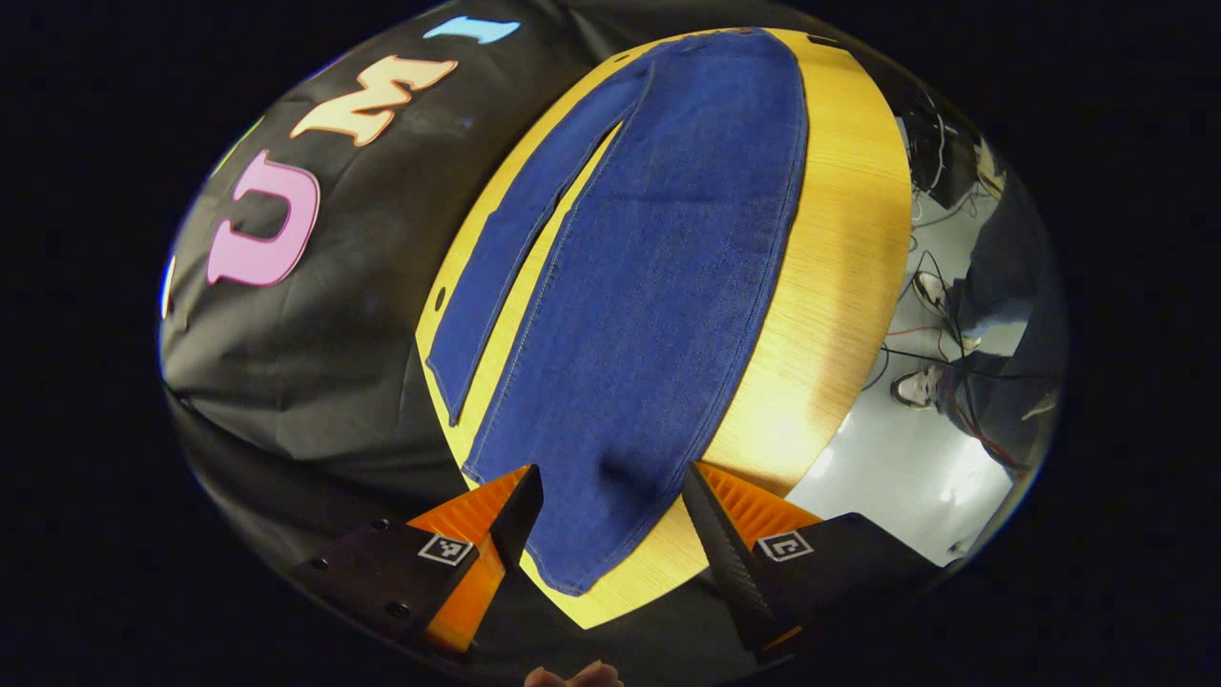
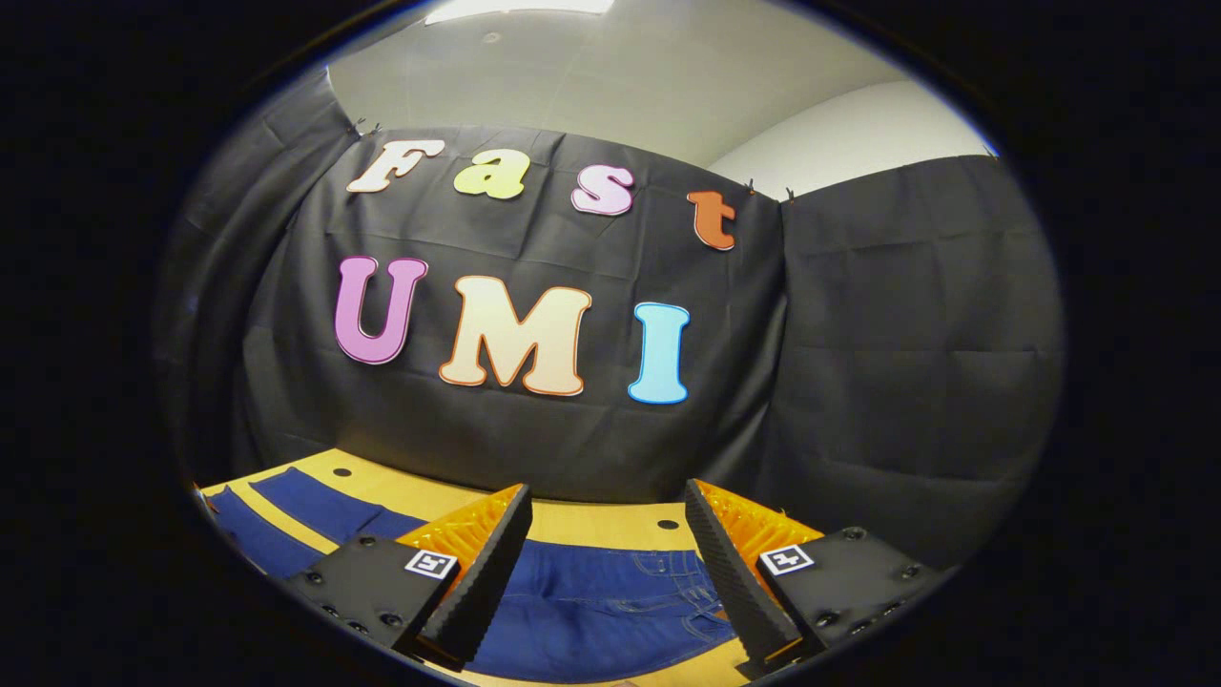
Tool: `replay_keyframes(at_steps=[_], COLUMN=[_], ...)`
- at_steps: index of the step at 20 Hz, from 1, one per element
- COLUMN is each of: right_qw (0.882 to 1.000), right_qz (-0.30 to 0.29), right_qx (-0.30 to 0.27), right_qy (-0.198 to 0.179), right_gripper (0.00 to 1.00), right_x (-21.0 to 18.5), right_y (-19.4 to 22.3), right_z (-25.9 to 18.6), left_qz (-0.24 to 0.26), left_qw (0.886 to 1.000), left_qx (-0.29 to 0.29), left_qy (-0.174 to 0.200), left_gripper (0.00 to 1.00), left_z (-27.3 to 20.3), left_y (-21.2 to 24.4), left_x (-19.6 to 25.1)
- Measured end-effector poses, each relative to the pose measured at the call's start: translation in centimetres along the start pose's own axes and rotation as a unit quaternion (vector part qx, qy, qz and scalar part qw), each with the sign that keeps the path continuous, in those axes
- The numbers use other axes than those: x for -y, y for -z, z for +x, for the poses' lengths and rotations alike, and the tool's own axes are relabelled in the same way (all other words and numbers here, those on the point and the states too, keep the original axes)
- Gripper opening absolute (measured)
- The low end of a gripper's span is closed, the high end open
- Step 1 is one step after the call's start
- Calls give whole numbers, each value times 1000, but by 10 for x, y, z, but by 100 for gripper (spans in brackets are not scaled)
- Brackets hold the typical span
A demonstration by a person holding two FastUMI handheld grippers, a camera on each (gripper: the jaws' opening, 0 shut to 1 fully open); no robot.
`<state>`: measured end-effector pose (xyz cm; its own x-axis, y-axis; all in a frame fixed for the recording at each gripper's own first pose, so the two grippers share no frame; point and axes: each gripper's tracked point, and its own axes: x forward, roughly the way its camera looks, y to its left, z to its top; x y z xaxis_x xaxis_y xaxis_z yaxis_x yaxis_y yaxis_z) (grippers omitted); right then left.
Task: Grasp the waist and the cuffs of the jeans and fold them to make the two legs overlap; first hold the waist and fold one-third of the jeans toward the cuffs, then hold the cuffs and fold the remaining one-third in the same direction to finish folding.
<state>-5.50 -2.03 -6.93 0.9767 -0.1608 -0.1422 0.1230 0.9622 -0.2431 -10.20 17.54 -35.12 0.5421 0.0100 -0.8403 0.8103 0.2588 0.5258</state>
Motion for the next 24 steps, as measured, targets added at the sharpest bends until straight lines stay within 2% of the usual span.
replay_keyframes(at_steps=[5,7,9,11,12,13,14,15,17,19,21,24], right_qw=[1000,1000,1000,999,999,999,999,999,997,992,981,961], right_qz=[5,5,2,-4,-8,-11,-14,-21,-56,-118,-186,-255], right_qx=[-10,-12,-16,-18,-18,-20,-25,-30,-42,-42,-50,-90], right_qy=[17,23,27,31,33,35,34,28,12,5,-10,-52], right_gripper=[100,100,100,100,100,100,100,99,100,100,99,100], right_x=[11,15,17,23,27,30,34,35,38,51,63,73], right_y=[8,11,14,17,18,19,23,28,39,44,58,101], right_z=[-4,-5,-5,-9,-10,-11,-12,-10,-8,-6,0,9], left_qz=[44,71,67,62,69,75,74,73,64,41,16,15], left_qw=[998,996,994,994,994,995,996,997,998,999,1000,999], left_qx=[5,7,3,6,9,8,7,6,7,2,-10,-22], left_qy=[34,46,83,92,81,66,44,27,9,10,20,34], left_gripper=[84,86,80,38,17,15,5,0,0,0,0,0], left_z=[9,13,14,16,17,19,25,26,22,23,24,24], left_y=[-9,-13,-10,-9,-11,-13,-12,-19,-18,-16,-14,-18], left_x=[-4,-9,2,13,10,5,-3,-4,-1,2,4,4])
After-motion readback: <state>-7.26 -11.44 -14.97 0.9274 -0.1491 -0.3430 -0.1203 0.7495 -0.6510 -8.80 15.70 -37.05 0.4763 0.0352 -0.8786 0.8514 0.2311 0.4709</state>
